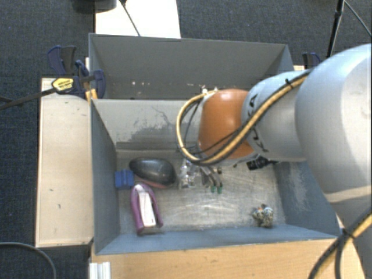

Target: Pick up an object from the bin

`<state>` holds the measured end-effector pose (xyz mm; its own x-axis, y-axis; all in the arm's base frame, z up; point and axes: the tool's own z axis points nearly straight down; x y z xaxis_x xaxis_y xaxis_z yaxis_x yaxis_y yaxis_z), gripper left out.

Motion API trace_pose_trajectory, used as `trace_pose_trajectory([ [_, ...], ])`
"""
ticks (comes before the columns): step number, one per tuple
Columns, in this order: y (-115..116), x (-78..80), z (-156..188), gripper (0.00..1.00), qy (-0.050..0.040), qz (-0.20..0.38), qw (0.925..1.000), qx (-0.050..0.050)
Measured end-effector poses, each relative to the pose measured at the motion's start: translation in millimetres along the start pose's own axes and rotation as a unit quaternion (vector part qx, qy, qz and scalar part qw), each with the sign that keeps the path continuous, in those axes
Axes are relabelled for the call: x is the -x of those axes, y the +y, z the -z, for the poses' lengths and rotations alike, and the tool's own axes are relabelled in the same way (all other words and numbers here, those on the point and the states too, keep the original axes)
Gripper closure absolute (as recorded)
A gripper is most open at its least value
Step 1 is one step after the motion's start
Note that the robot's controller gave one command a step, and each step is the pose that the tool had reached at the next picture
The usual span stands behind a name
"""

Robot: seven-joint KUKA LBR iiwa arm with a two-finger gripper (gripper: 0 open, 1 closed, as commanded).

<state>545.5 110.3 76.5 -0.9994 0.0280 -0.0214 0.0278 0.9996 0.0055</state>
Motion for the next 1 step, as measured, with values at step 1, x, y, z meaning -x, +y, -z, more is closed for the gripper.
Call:
trace_pose_trajectory([
  [1,-0.3,-3.7,-2.6,0.0,0.0059,0.0,1.0,-0.001],
])
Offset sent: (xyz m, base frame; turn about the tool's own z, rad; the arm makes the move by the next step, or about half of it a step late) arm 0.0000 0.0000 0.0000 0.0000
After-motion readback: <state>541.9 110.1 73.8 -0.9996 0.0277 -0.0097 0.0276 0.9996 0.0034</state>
